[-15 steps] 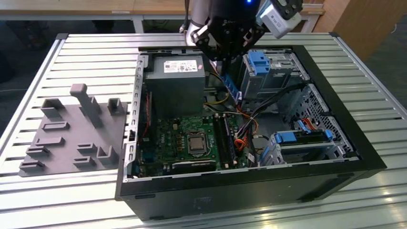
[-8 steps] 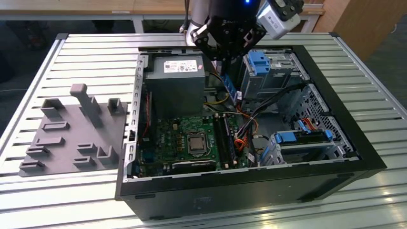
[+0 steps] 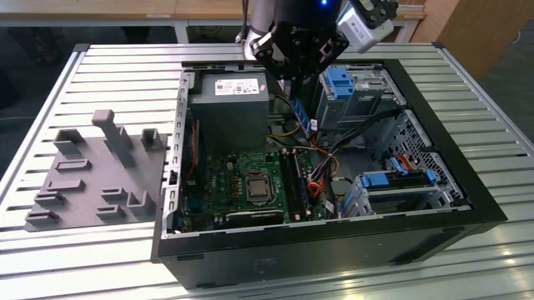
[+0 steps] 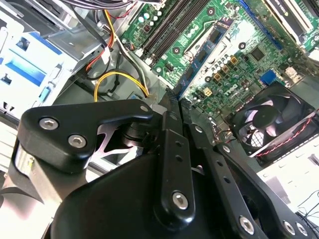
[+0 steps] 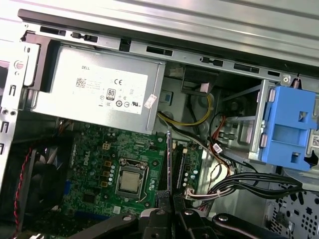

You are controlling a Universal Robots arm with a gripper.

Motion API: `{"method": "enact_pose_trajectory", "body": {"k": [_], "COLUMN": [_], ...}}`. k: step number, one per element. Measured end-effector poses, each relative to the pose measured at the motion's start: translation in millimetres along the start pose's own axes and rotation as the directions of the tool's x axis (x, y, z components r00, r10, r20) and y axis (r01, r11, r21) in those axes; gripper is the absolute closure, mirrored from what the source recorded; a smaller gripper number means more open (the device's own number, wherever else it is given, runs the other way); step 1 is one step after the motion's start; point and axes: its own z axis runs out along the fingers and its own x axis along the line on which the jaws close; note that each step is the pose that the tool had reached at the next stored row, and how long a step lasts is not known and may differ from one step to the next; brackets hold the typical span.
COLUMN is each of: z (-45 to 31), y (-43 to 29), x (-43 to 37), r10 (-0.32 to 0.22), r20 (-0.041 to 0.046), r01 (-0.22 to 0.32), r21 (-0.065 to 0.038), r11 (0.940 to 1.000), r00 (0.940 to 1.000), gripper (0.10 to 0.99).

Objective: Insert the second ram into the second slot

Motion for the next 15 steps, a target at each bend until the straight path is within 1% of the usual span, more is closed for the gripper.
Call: {"method": "enact_pose_trajectory", "body": {"k": [15], "z": [3.0], "y": [-0.1], "x": [0.0], "r10": [0.0], "r20": [0.0], "r01": [0.0], "r21": [0.001], "r11": [1.0], "r00": [1.0], "gripper": [0.953]}}
